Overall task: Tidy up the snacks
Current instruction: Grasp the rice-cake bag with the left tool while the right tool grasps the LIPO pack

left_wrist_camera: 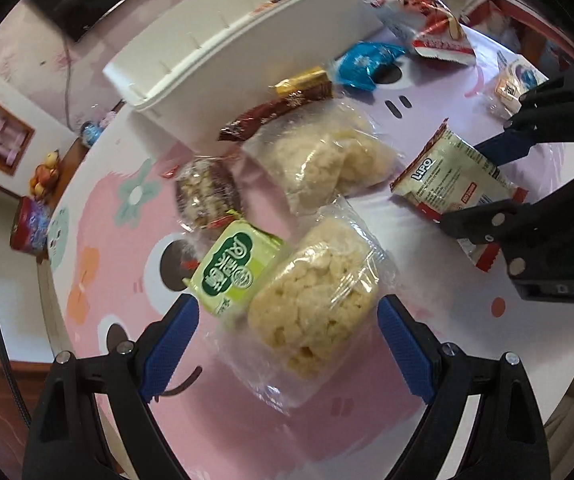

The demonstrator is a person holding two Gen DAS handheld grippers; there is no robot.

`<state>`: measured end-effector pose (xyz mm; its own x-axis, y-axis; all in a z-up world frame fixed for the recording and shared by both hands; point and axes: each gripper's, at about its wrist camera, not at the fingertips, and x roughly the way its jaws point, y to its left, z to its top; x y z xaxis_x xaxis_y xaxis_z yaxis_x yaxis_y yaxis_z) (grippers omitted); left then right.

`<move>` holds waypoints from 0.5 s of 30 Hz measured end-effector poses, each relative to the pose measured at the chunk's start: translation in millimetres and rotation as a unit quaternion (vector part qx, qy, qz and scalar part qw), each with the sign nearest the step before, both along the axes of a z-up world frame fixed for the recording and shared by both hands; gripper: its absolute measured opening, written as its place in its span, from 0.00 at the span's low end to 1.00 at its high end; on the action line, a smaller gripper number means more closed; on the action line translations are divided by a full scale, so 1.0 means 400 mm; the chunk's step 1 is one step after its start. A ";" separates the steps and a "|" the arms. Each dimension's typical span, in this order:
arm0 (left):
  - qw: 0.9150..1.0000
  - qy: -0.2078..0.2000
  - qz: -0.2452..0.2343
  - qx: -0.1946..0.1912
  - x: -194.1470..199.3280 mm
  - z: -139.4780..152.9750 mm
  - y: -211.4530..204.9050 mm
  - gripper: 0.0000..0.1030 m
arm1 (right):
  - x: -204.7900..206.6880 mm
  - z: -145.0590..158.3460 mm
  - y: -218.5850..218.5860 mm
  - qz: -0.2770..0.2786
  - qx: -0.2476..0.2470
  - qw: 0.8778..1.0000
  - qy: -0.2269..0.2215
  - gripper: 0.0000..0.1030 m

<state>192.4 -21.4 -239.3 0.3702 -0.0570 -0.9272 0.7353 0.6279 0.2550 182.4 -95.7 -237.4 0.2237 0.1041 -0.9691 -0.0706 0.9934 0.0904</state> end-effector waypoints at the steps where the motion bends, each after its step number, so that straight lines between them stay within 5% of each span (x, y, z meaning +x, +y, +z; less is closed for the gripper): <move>1: 1.000 0.006 -0.002 0.000 0.002 -0.007 -0.003 0.88 | 0.000 0.001 -0.002 0.000 0.001 1.000 0.001 0.45; 9: 0.998 0.055 0.006 -0.008 -0.007 -0.046 -0.023 0.65 | 0.013 0.008 -0.044 -0.006 0.016 1.000 0.017 0.45; 15: 0.994 0.062 0.080 -0.034 -0.030 -0.048 -0.024 0.58 | 0.008 0.009 -0.053 -0.006 0.022 1.000 0.021 0.45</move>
